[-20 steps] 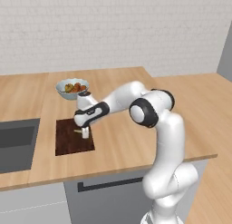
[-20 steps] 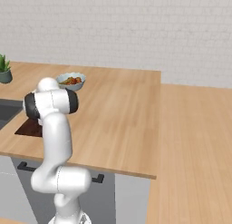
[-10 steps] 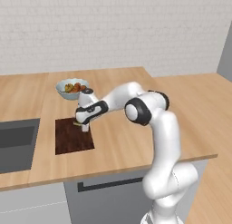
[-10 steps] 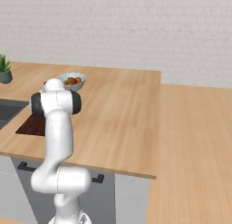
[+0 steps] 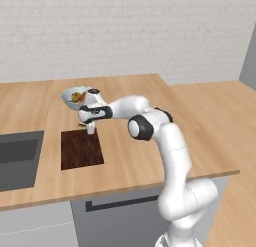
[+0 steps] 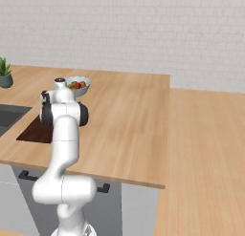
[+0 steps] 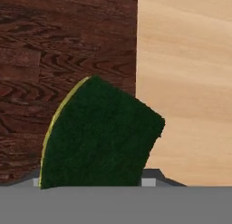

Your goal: Pick up the sponge from the counter and clean the cutting board by briefly scrubbing or pressing down on the cutting board. Once finished, release the sponge.

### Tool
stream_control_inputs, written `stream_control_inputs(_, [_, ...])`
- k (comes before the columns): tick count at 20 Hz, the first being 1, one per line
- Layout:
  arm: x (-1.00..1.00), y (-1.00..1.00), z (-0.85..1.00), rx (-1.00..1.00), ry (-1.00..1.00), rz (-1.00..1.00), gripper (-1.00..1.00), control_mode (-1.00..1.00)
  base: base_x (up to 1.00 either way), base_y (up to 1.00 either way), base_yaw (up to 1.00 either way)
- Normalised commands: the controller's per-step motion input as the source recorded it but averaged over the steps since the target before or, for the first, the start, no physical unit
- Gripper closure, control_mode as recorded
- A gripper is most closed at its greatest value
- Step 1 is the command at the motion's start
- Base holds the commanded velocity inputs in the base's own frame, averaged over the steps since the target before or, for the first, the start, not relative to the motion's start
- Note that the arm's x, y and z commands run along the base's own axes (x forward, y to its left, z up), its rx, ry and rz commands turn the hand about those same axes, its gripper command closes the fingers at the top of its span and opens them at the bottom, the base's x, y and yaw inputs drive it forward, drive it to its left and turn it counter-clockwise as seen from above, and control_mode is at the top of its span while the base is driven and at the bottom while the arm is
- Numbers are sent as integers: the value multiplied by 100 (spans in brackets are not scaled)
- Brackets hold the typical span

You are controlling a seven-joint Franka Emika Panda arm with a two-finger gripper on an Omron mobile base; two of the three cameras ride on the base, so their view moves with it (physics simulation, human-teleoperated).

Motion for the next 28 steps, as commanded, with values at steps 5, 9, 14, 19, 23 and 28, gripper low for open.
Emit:
stream_control_inputs(5, [-10, 46, -32, -1, 0, 3, 100, -100, 0, 0, 0])
stream_control_inputs(9, [-57, 75, -45, -4, 0, 5, 100, -100, 0, 0, 0])
stream_control_inputs(14, [-49, 75, -54, -4, 0, 7, 100, -100, 0, 0, 0])
stream_control_inputs(19, [-54, 57, -69, -1, 0, 8, 100, -100, 0, 0, 0])
stream_control_inputs(23, [-80, 28, -48, 0, 2, 14, 100, -100, 0, 0, 0])
stream_control_inputs(28, [-90, 16, -29, 0, 2, 16, 100, -100, 0, 0, 0])
